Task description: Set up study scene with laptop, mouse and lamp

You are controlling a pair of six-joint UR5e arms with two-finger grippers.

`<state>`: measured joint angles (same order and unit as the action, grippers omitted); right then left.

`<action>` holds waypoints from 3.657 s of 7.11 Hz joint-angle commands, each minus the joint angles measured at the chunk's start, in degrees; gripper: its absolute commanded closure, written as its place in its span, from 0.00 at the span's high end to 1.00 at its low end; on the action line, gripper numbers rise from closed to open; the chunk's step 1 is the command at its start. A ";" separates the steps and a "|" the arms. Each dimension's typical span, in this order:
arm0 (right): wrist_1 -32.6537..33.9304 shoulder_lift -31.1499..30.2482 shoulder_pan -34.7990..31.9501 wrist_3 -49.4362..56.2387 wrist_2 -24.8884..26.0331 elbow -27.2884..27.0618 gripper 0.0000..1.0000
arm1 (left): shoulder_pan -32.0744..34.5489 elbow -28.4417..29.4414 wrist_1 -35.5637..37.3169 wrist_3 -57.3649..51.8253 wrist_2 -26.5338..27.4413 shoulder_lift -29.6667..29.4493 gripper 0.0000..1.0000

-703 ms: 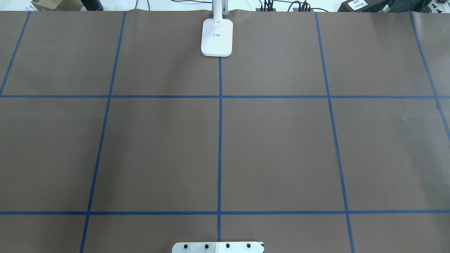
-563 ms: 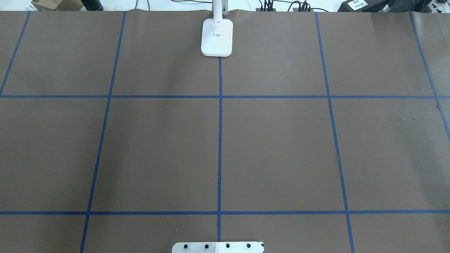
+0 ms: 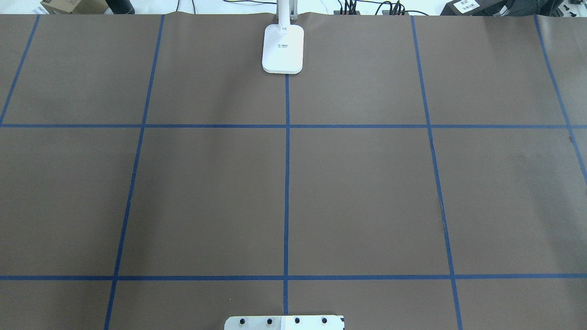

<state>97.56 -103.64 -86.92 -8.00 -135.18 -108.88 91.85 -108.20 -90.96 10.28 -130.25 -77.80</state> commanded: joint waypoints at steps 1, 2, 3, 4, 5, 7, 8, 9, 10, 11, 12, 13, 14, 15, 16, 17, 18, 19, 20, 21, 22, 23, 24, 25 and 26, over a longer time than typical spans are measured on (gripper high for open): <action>0.00 0.10 0.00 0.09 0.00 -0.10 0.99 | 0.00 0.01 0.17 0.00 -0.35 -0.16 1.00; 0.00 0.10 0.00 0.09 -0.26 -0.19 0.99 | 0.00 -0.25 0.08 0.09 -0.44 -0.60 1.00; 0.00 0.10 0.00 0.00 -0.87 -0.80 0.99 | 0.00 -0.52 0.17 0.09 -1.74 -0.69 1.00; -0.17 0.19 0.00 0.00 -1.05 -0.72 0.99 | 0.00 0.00 -0.18 0.00 -2.11 -0.52 1.00; -0.18 0.54 0.00 0.09 -1.05 -0.98 0.99 | 0.00 0.62 0.08 0.09 -2.54 -0.08 1.00; -0.09 2.02 -1.22 -0.26 -0.62 -1.33 0.99 | 0.00 1.67 0.52 0.70 -4.21 -0.77 1.00; -0.09 1.69 -1.23 0.00 -0.79 -1.16 1.00 | 0.09 1.68 0.09 0.44 -4.22 -0.69 1.00; -0.09 1.51 -1.23 -0.34 -1.22 -1.07 0.99 | 0.09 2.89 -0.01 -0.08 -4.13 -0.43 1.00; -0.09 1.42 -1.32 -0.44 -1.58 -0.98 0.99 | 0.17 3.78 0.17 0.78 -4.13 0.01 1.00; -0.09 1.51 -1.32 -0.52 -1.40 -0.20 0.99 | 0.17 5.96 0.08 5.67 -4.48 0.10 1.00; -0.09 1.60 -1.23 -0.61 -1.58 -0.10 0.99 | 0.61 5.81 0.78 11.63 -4.48 0.27 1.00; -0.09 1.86 -1.23 -0.87 -1.93 -0.27 0.99 | 2.27 4.68 2.61 16.56 -5.09 0.88 1.00; -0.09 1.95 -1.23 -0.96 -4.19 -0.19 0.99 | 4.29 3.79 5.50 21.40 -5.10 0.89 1.00; -0.09 1.95 -1.32 -0.88 -5.52 -0.19 0.99 | 5.87 3.44 9.10 24.75 -4.75 1.07 1.00; -0.09 1.95 -1.23 -0.88 -5.45 -0.36 0.99 | 7.28 3.43 9.83 27.66 -4.66 3.59 1.00; -0.09 2.04 -1.23 -0.96 -5.45 -0.19 0.99 | 11.47 3.09 9.75 28.30 -4.66 7.97 1.00; -0.09 1.95 -1.32 -0.96 -5.53 -0.62 0.99 | 13.60 3.00 9.75 28.39 -4.66 10.53 1.00; -0.18 1.86 -1.32 -0.88 -5.53 -0.71 0.99 | 14.49 4.30 9.84 29.17 -4.57 12.47 1.00; -0.18 1.86 -1.32 -0.88 -5.53 -0.80 0.99 | 15.28 5.18 9.75 32.84 -3.70 13.10 1.00; -0.18 2.04 -1.32 -0.96 -5.53 -1.15 0.99 | 15.73 5.63 9.66 33.83 -3.43 13.28 1.00; -0.18 2.21 -1.32 -0.96 -5.36 -1.15 0.99 | 15.91 6.76 9.31 35.23 -3.43 12.50 1.00; -0.09 2.21 -1.32 -0.96 -5.88 -1.07 0.99 | 15.99 8.69 8.61 36.12 -3.43 11.62 1.00; -0.09 2.21 -1.32 -0.96 -7.45 -0.81 0.99 | 16.17 10.53 6.87 36.21 -3.43 11.35 1.00; -0.09 2.21 -1.32 -1.05 -7.55 -0.80 0.99 | 16.17 12.29 5.54 37.69 -3.43 10.65 1.00; -0.09 2.21 -1.32 -0.96 -7.64 -0.80 0.99 | 16.17 12.66 3.62 40.14 -3.43 10.47 1.00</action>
<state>97.47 -101.43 -88.24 -9.00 -142.52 -109.73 107.98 -96.68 -85.21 48.01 -133.68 -66.89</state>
